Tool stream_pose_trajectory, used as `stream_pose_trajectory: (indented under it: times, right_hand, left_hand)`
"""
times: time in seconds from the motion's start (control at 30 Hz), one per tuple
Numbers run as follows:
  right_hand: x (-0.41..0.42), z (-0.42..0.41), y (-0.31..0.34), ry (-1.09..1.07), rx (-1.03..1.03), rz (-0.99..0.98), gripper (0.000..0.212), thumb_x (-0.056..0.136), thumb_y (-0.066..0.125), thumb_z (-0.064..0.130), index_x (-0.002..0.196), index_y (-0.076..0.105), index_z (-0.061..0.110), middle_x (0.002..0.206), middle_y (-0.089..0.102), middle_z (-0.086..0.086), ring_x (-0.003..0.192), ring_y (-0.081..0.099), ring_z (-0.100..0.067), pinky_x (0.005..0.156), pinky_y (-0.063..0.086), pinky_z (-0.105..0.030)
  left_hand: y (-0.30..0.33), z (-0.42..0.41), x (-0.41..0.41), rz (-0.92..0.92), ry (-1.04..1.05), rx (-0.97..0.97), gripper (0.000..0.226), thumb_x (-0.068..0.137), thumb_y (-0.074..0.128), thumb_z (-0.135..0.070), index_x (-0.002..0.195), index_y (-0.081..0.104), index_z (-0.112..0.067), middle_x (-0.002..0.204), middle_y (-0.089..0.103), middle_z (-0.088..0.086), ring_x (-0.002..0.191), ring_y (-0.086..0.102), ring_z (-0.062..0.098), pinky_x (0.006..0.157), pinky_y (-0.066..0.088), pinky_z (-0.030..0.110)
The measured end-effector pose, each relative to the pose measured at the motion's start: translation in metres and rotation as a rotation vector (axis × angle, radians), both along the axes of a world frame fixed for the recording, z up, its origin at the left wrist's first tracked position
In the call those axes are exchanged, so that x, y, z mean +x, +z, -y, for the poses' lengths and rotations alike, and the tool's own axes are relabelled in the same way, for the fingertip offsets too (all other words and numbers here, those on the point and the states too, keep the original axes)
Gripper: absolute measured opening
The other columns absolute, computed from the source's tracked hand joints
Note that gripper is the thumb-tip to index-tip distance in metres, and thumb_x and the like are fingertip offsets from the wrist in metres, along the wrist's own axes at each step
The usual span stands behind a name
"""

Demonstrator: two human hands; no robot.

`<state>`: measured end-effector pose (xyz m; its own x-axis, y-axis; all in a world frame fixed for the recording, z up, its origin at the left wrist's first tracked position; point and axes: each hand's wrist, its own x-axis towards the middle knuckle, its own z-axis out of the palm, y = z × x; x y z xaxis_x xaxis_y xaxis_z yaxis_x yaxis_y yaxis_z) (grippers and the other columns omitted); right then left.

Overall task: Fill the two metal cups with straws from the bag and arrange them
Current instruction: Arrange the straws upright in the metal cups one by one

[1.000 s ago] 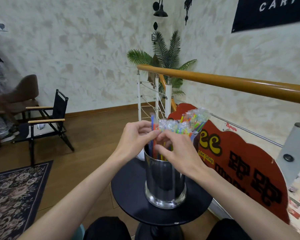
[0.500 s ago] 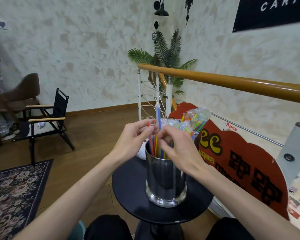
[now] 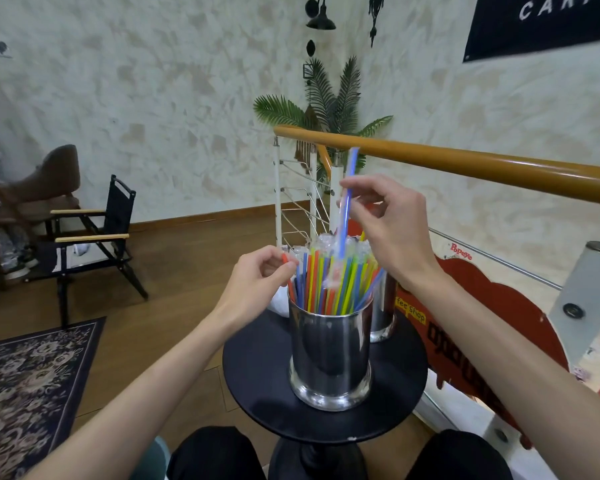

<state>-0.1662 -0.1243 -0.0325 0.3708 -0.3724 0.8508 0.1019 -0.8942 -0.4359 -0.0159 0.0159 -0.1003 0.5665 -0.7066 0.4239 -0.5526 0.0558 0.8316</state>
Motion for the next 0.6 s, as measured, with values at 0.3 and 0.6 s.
stream_pose_trajectory:
  times: [0.3, 0.6]
  right_hand:
    - [0.002, -0.033, -0.028, 0.016, 0.091, -0.416, 0.030, 0.099, 0.065, 0.031, 0.076, 0.072, 0.012, 0.066, 0.070, 0.005, 0.056, 0.064, -0.006, 0.063, 0.054, -0.024]
    - [0.022, -0.039, -0.044, -0.100, 0.049, -0.957, 0.049, 0.093, 0.073, 0.028, 0.051, 0.047, 0.020, 0.054, 0.045, 0.004, 0.057, 0.046, -0.013, 0.053, 0.032, -0.027]
  left_hand:
    - [0.000, 0.001, 0.001, -0.012, -0.027, -0.044, 0.012, 0.099, 0.062, -0.019, 0.101, 0.072, -0.012, 0.091, 0.072, 0.008, 0.083, 0.066, 0.022, 0.074, 0.054, 0.024]
    - [0.005, 0.000, -0.009, -0.071, -0.086, -0.135, 0.018, 0.100, 0.059, -0.022, 0.104, 0.070, -0.008, 0.085, 0.069, -0.004, 0.074, 0.061, 0.001, 0.067, 0.046, 0.011]
